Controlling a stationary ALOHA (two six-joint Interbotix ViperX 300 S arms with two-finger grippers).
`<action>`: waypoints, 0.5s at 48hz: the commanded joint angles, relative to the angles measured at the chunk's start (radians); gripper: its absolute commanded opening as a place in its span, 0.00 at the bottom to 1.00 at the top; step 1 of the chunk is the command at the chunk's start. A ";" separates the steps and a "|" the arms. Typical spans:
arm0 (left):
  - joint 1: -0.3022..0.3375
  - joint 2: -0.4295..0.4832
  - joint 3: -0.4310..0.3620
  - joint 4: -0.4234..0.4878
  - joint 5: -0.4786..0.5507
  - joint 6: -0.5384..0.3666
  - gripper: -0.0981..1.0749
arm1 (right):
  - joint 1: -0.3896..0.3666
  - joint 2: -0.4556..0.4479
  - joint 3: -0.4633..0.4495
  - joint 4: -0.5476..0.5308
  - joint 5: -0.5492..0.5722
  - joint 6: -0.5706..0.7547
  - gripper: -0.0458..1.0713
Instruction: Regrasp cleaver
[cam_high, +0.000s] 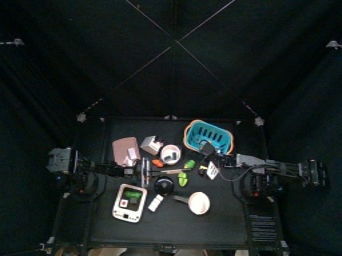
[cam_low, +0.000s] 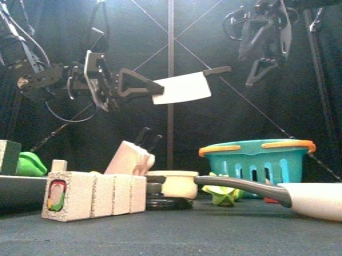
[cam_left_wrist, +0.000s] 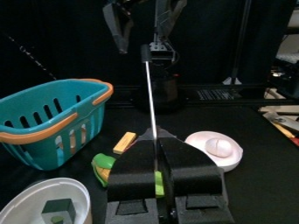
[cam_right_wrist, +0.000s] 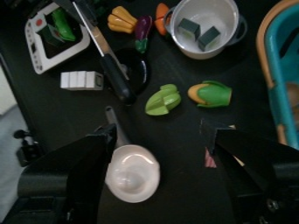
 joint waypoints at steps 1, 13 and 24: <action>0.003 0.000 -0.018 0.003 -0.003 0.002 0.31 | -0.002 -0.006 0.023 -0.006 -0.077 -0.115 0.97; 0.003 0.026 -0.043 0.005 -0.003 0.002 0.31 | 0.021 -0.009 0.135 -0.015 -0.367 -0.264 0.97; 0.005 0.057 -0.066 0.011 -0.003 0.002 0.31 | 0.023 0.006 0.170 -0.035 -0.437 -0.264 0.97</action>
